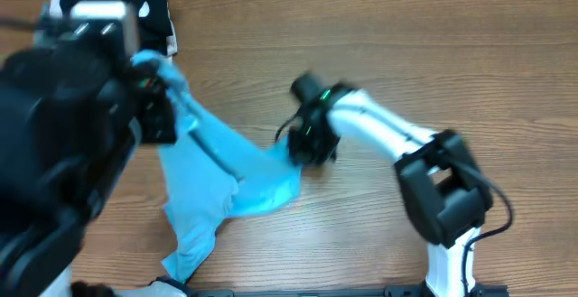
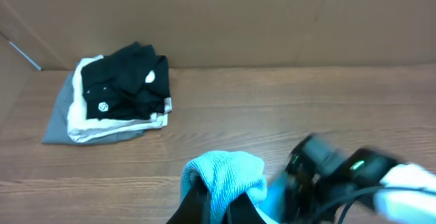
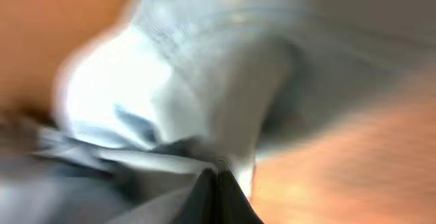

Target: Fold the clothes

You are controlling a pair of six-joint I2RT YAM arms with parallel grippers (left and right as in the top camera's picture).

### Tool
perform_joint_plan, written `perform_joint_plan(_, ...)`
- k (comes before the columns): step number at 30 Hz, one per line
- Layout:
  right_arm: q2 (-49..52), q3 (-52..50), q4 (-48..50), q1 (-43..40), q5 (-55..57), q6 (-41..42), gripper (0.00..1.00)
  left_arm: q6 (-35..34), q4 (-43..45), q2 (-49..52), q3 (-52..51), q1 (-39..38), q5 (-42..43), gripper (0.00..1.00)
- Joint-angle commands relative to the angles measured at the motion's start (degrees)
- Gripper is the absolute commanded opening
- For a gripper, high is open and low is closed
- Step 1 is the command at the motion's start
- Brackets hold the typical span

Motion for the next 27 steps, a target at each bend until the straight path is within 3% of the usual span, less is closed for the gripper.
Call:
perform_joint_plan(1,-2.25,12.07,-2.45,-9.81,3.82,-1.79,0.04,0.02,3.26,7.15,0.00,0.24,-0.68,0.04)
perform_joint_plan(9,-2.25,49.22,-20.50,-27.10,4.07,-6.32,0.04,9.40,25.40,19.45,1.20,3.52,3.69,0.04)
perform_joint_plan(14,-2.25,68.76,-38.93,-34.60,11.52,-7.76,0.04,11.82,28.17,19.26,6.51,7.48,10.51,0.04)
perform_joint_plan(22,-10.38,66.77,-39.23,-38.03,13.40,-8.81,0.04,14.95,13.86,18.32,13.49,11.80,17.92,0.05)
perform_joint_plan(27,-14.91,55.47,-39.23,-37.88,18.82,-7.63,0.05,14.91,-1.46,20.94,8.94,13.86,28.48,0.25)
